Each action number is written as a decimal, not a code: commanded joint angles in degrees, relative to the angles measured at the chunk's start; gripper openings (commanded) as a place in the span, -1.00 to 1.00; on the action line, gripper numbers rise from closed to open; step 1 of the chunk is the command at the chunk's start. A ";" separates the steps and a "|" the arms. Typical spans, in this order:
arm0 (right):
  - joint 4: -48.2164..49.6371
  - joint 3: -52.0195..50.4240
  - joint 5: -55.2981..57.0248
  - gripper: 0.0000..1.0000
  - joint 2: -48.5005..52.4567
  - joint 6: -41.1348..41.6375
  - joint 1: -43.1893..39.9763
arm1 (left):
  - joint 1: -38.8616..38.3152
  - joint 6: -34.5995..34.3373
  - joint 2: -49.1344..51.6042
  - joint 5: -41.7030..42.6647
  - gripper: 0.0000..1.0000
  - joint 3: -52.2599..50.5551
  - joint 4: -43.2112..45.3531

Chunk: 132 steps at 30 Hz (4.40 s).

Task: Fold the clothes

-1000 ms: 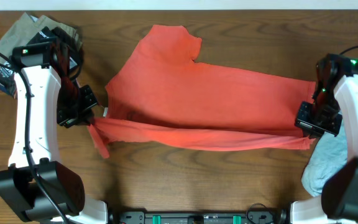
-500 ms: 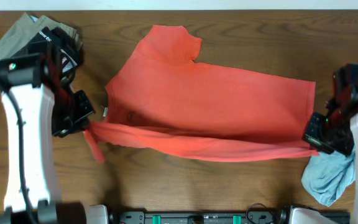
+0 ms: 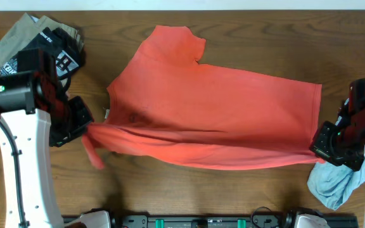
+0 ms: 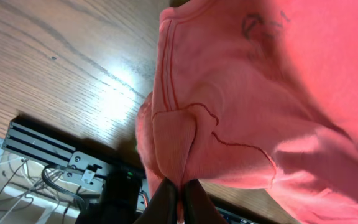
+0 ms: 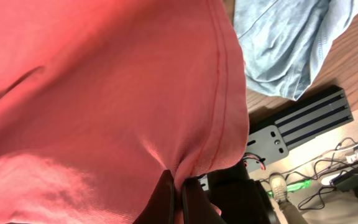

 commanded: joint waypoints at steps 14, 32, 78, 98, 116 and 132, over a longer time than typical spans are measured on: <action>-0.09 -14.49 -1.29 -0.98 -0.26 1.11 -0.83 | 0.28 -2.32 5.55 -0.15 -0.88 -0.07 8.50; 5.81 -15.15 8.48 -0.98 -0.09 13.38 -2.75 | -2.45 -2.43 5.75 6.45 -0.87 -10.05 5.73; 43.65 -31.63 5.18 -0.79 8.07 10.10 -6.71 | -4.96 -3.52 8.09 5.31 -0.75 -26.03 43.30; 66.47 -31.61 1.86 -0.52 15.63 -4.24 -6.71 | -5.25 -2.86 8.26 4.31 0.35 -26.03 58.23; 73.42 -31.45 3.45 -0.74 34.58 -4.17 -6.71 | -10.12 -1.60 14.27 4.28 0.35 -26.03 57.16; 82.29 -22.69 -1.03 -0.32 40.96 -3.23 -6.62 | -10.10 -1.57 14.08 4.31 0.45 -25.42 49.00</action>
